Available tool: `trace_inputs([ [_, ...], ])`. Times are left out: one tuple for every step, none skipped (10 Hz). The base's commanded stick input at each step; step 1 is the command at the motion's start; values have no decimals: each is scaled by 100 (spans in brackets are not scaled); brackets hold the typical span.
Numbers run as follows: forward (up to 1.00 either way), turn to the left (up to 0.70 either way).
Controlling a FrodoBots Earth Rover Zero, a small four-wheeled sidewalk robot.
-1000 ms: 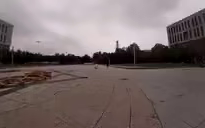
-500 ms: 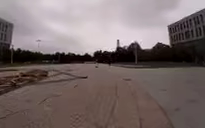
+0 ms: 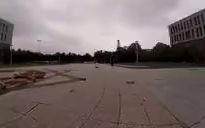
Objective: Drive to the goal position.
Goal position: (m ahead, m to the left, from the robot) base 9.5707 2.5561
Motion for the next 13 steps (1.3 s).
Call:
trace_inputs([
  [70, 0],
  [70, 0],
  [70, 0],
  [70, 0],
  [70, 0],
  [70, 0],
  [70, 0],
  [70, 0],
  [70, 0],
  [70, 0],
  [70, 0],
  [70, 0],
  [70, 0],
])
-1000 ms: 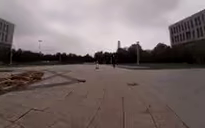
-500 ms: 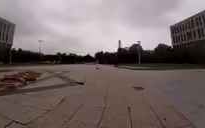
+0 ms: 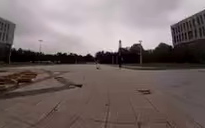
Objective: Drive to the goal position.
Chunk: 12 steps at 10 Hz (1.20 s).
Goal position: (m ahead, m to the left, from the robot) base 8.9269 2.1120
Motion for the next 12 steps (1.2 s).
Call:
trace_inputs([
  [70, 0],
  [70, 0],
  [70, 0],
  [70, 0],
  [70, 0],
  [70, 0],
  [70, 0],
  [70, 0],
  [70, 0],
  [70, 0],
  [70, 0],
  [70, 0],
])
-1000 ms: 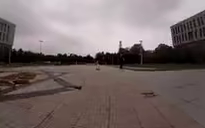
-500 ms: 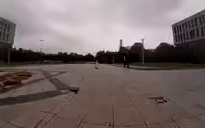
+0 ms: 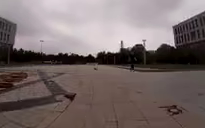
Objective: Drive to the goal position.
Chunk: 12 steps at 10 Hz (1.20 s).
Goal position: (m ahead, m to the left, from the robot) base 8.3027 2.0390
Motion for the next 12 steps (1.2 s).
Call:
trace_inputs([
  [70, 0],
  [70, 0],
  [70, 0],
  [70, 0],
  [70, 0],
  [70, 0],
  [70, 0],
  [70, 0],
  [70, 0],
  [70, 0],
  [70, 14],
  [70, 35],
])
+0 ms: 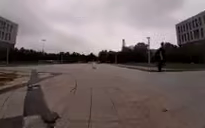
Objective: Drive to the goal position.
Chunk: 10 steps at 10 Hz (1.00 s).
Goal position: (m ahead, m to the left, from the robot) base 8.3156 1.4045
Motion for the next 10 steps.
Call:
trace_inputs([
  [70, 35],
  [70, 33],
  [70, 13],
  [70, 0],
  [70, 0],
  [70, 0],
  [70, 0],
  [70, 0],
  [70, 0],
  [70, 0],
])
